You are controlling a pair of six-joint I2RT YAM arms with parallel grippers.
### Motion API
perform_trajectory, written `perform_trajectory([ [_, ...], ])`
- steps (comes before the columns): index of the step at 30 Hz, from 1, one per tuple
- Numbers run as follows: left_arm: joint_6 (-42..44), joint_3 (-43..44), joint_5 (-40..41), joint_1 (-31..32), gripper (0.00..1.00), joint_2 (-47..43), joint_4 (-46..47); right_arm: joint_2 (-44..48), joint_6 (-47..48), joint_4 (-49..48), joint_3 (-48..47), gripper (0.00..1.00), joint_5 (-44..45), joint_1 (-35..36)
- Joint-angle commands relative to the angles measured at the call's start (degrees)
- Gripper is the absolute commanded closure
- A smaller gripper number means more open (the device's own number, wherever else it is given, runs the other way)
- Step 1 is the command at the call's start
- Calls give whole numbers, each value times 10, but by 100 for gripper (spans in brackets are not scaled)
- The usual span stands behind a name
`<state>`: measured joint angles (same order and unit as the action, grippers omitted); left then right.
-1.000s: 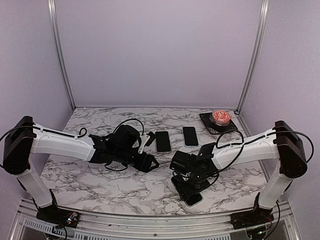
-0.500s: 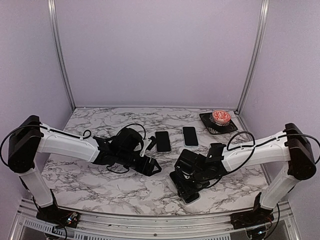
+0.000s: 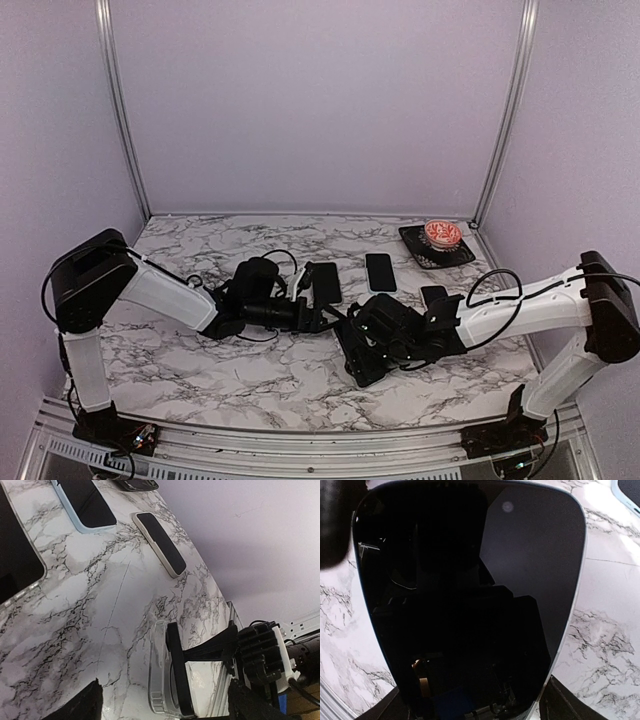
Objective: Put the phone into the phone case
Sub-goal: Press at the corner of the phone case.
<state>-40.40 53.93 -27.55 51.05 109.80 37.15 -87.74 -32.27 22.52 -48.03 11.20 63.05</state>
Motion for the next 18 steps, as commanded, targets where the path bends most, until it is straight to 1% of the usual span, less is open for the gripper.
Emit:
perform_trajectory([
  [1,-68,-12,-28,0,27,36,126,8,12,-58,-5,79,19,1],
  [2,-72,-10,-28,0,33,43,130,7,14,-60,-5,79,17,1],
  [8,-68,-1,-19,1,56,57,138,-1,18,-60,-6,79,12,2],
  [9,-67,-2,-19,2,59,59,138,-2,18,-60,-7,79,13,2],
  [15,-63,0,-18,10,61,77,135,-19,25,-55,-28,80,22,3],
  [16,-61,0,-17,13,63,80,134,-21,26,-55,-31,80,23,2],
  [18,-60,1,-16,14,73,84,131,-24,28,-58,-33,80,24,2],
])
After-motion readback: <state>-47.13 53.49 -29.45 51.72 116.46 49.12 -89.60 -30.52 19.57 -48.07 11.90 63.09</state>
